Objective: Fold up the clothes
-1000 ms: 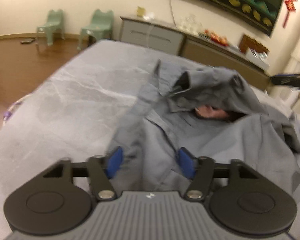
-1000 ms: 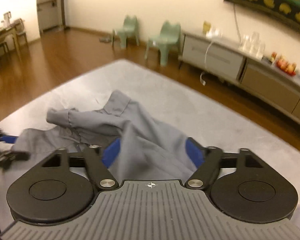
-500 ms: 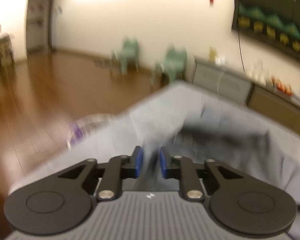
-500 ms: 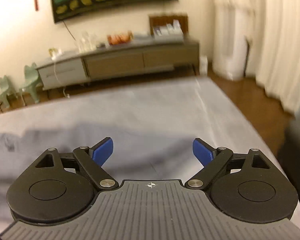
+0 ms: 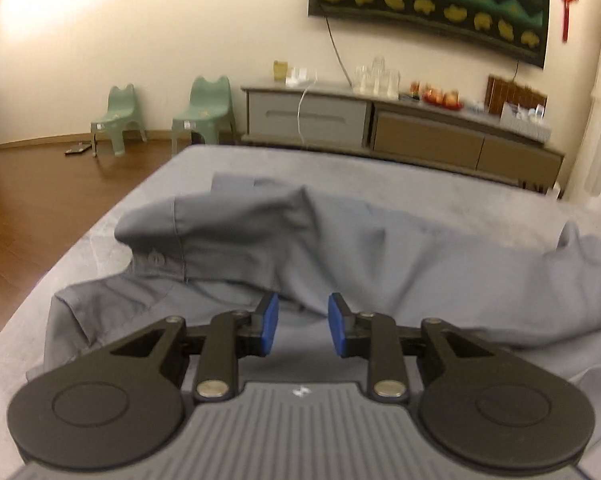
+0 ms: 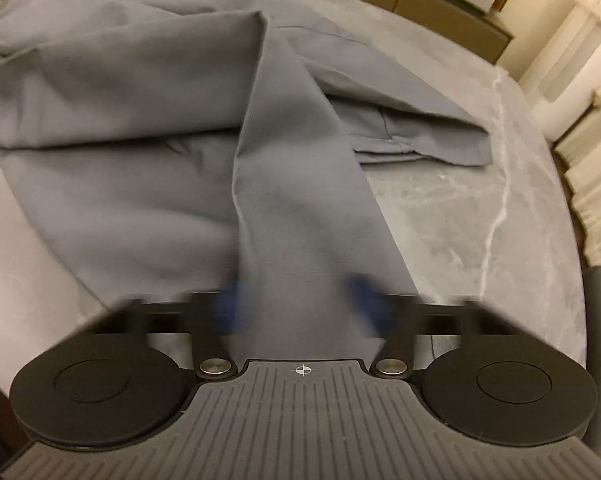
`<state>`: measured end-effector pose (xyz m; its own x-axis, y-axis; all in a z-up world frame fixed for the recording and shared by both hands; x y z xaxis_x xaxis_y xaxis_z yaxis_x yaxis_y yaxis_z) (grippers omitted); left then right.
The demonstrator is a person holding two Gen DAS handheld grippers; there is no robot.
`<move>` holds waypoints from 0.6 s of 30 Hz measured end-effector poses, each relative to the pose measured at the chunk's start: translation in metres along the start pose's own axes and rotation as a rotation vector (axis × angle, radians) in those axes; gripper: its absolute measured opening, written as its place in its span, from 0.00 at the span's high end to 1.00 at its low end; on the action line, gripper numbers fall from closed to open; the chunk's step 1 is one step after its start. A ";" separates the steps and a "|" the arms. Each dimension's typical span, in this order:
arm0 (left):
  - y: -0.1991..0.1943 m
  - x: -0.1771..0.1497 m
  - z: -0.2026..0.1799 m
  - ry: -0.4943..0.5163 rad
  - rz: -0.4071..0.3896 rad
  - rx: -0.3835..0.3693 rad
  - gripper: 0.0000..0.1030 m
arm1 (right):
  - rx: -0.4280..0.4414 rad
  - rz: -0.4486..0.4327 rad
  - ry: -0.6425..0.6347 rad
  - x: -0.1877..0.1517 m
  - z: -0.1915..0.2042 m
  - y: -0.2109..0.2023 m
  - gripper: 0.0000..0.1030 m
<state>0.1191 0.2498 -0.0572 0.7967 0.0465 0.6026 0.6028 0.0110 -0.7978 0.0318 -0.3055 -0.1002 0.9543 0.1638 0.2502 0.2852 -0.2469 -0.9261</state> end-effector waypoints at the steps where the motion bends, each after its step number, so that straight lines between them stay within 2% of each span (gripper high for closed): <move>1: 0.002 -0.001 0.001 -0.001 0.010 0.005 0.73 | -0.042 -0.013 -0.005 0.005 -0.002 -0.006 1.00; 4: 0.007 -0.002 0.015 -0.047 0.048 0.036 0.73 | -0.242 -0.135 -0.012 0.013 -0.017 -0.053 1.00; 7: 0.012 -0.004 0.031 -0.102 0.093 0.058 0.73 | -0.317 -0.284 -0.024 0.005 -0.025 -0.107 1.00; 8: 0.014 -0.004 0.034 -0.111 0.110 0.068 0.73 | -0.320 -0.297 -0.031 0.000 -0.027 -0.116 1.00; 10: 0.013 -0.004 0.038 -0.112 0.121 0.090 0.73 | -0.296 -0.252 -0.060 -0.012 -0.029 -0.114 1.00; 14: 0.000 0.002 0.030 -0.104 0.074 0.054 0.68 | -0.198 0.044 -0.150 -0.039 -0.039 -0.041 0.98; 15: -0.003 0.005 0.027 -0.104 0.061 0.034 0.67 | -0.172 0.079 -0.134 -0.043 -0.046 -0.030 0.89; 16: -0.008 0.009 0.025 -0.106 0.047 0.016 0.67 | -0.122 0.062 -0.080 -0.043 -0.056 -0.033 0.81; 18: -0.016 0.019 0.019 -0.109 0.020 -0.027 0.64 | 0.001 -0.032 0.067 -0.037 -0.079 -0.057 0.50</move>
<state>0.1238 0.2693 -0.0328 0.8001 0.1551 0.5794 0.5887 -0.0182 -0.8081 -0.0125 -0.3728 -0.0345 0.9486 0.1075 0.2978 0.3155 -0.2419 -0.9176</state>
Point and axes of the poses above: each gripper's, at about its wrist camera, not at the fingertips, and y roughly the way its jaws point, z to its left, x to its top, the point moved 4 cm from there along y, roughly the way its jaws point, and after that the axes turned 15 degrees about z, right-handed, at the moved point
